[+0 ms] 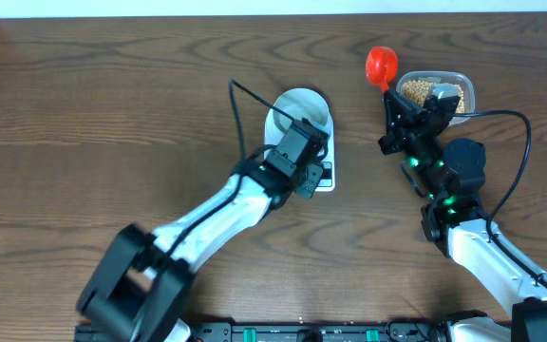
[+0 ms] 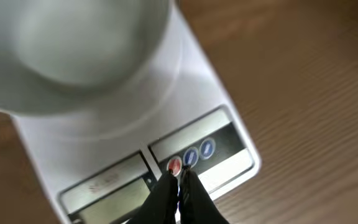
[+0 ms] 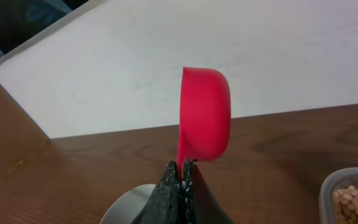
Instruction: Scoop item into bowl and weigh 50g on scale
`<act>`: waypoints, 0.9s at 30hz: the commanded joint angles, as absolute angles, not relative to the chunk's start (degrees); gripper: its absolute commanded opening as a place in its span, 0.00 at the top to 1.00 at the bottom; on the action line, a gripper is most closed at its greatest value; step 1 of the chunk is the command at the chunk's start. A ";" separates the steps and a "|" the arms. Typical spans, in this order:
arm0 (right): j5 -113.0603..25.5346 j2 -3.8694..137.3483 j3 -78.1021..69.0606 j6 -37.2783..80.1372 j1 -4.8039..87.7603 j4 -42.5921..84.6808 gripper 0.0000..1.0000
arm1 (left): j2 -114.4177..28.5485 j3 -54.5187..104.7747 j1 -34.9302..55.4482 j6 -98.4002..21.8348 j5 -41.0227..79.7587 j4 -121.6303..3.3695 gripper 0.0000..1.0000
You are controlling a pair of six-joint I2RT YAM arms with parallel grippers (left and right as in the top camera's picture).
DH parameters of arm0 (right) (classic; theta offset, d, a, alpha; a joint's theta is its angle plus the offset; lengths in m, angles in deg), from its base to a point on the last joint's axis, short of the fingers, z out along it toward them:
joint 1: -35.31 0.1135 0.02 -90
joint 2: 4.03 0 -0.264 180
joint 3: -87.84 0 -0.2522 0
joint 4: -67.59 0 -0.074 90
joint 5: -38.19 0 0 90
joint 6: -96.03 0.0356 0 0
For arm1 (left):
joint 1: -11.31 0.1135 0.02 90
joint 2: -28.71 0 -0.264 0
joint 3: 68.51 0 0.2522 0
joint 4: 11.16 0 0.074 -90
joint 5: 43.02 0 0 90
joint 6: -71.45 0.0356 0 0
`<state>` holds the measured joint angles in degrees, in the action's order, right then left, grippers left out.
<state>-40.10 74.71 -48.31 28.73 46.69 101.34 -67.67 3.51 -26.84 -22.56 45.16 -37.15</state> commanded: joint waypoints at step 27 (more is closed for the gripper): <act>-47.84 74.86 -34.04 25.21 46.12 89.27 0.99 | -74.05 3.66 -26.91 -23.39 43.15 -35.54 0.93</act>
